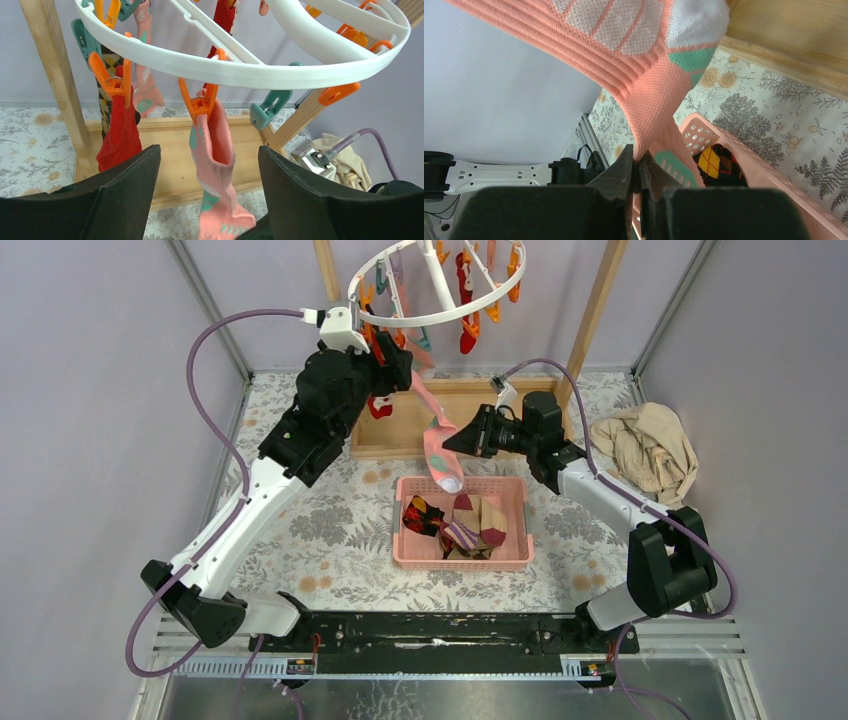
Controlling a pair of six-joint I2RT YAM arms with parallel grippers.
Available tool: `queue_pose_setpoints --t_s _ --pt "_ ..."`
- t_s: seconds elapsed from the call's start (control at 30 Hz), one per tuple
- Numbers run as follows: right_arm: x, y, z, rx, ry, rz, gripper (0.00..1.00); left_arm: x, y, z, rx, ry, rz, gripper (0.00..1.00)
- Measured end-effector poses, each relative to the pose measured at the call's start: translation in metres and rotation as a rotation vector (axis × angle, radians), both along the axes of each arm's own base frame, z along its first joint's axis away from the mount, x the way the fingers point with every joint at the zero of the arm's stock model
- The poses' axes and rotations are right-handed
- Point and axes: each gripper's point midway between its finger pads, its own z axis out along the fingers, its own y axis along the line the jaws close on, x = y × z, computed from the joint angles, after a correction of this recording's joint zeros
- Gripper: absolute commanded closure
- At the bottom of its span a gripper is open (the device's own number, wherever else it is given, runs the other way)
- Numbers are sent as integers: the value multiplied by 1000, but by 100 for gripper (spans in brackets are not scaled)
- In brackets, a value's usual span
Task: Remove the socks clipped to the hanger
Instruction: Remove the sock from the hanger.
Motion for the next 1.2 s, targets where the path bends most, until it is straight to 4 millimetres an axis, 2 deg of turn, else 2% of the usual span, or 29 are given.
queue_pose_setpoints --t_s 0.47,1.0,1.2 --pt "3 4 8 8 -17 7 100 12 0 -2 -5 -29 33 34" --pt "2 6 8 8 -17 11 100 26 3 1 -101 -92 106 35" --pt "1 6 8 8 -17 11 100 34 3 -4 -127 -127 133 35"
